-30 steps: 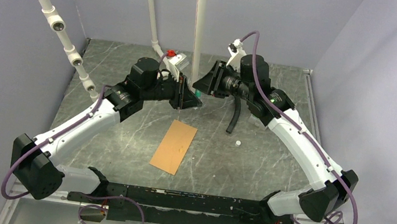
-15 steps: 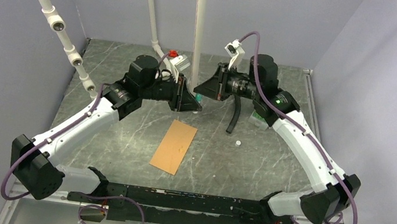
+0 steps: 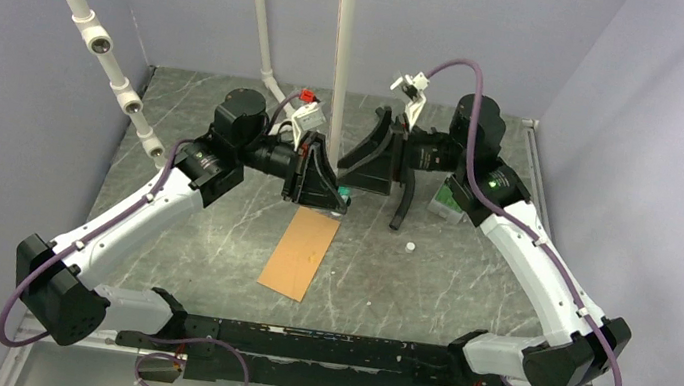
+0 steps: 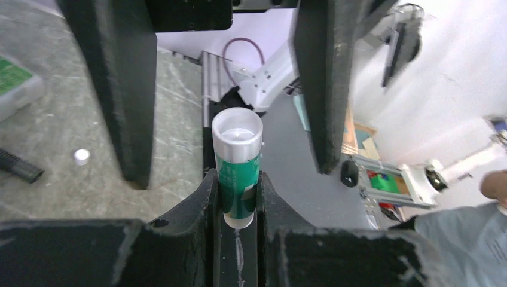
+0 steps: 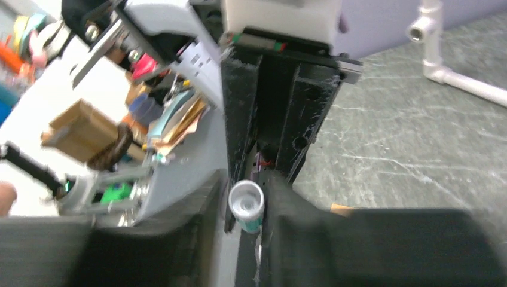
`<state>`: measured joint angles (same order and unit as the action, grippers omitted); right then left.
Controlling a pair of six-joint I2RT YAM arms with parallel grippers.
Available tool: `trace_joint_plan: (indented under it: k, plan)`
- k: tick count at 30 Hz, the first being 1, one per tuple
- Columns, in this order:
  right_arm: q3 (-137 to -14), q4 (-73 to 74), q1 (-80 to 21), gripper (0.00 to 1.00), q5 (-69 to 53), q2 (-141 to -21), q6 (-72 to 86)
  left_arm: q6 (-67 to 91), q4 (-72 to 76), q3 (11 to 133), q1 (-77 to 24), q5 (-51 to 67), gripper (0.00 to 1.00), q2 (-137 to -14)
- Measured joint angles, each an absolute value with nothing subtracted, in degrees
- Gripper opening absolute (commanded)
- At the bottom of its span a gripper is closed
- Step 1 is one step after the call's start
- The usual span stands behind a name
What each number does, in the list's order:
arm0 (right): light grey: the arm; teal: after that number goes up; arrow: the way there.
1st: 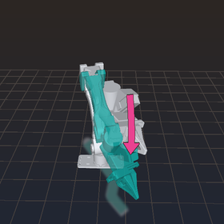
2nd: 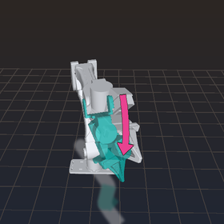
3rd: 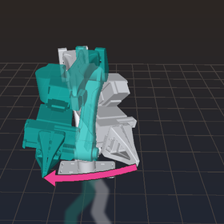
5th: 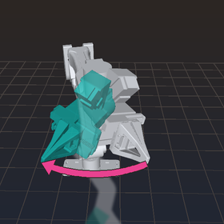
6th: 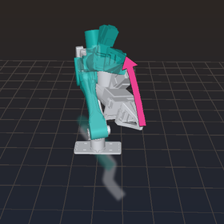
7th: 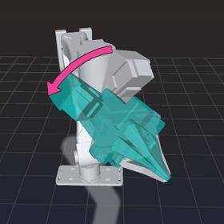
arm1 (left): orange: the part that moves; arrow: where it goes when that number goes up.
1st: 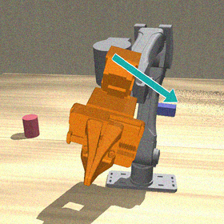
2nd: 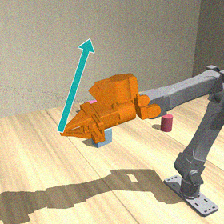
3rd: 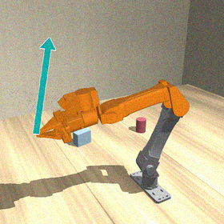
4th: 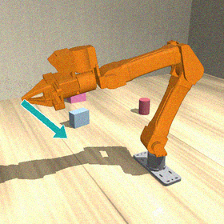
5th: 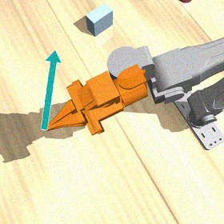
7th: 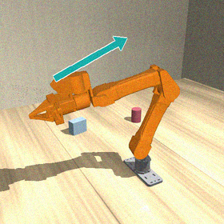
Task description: Place the letter into the envelope and seal it
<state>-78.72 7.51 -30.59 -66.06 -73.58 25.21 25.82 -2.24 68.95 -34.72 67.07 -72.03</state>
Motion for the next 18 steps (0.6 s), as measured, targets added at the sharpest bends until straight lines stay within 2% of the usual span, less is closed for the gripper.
trace_joint_plan:
  k: [4,9,13,18]
  plan:
    - [-82.6,13.7,-31.2,0.73,-53.9,-74.8,26.0,24.2,-5.1,69.7,-34.7,59.7,0.02,-71.9]
    - [-80.6,14.8,-31.2,0.6,-44.8,-74.5,30.1,23.1,-7.4,69.7,-34.7,51.8,0.02,-71.6]
    - [-79.0,15.0,-31.2,0.53,-41.8,-74.2,32.9,23.1,-8.5,69.7,-34.7,47.9,0.02,-70.8]
    - [-79.0,13.6,-31.4,0.23,-42.6,-74.1,34.9,23.2,-9.2,69.7,-34.7,44.9,0.02,-69.9]
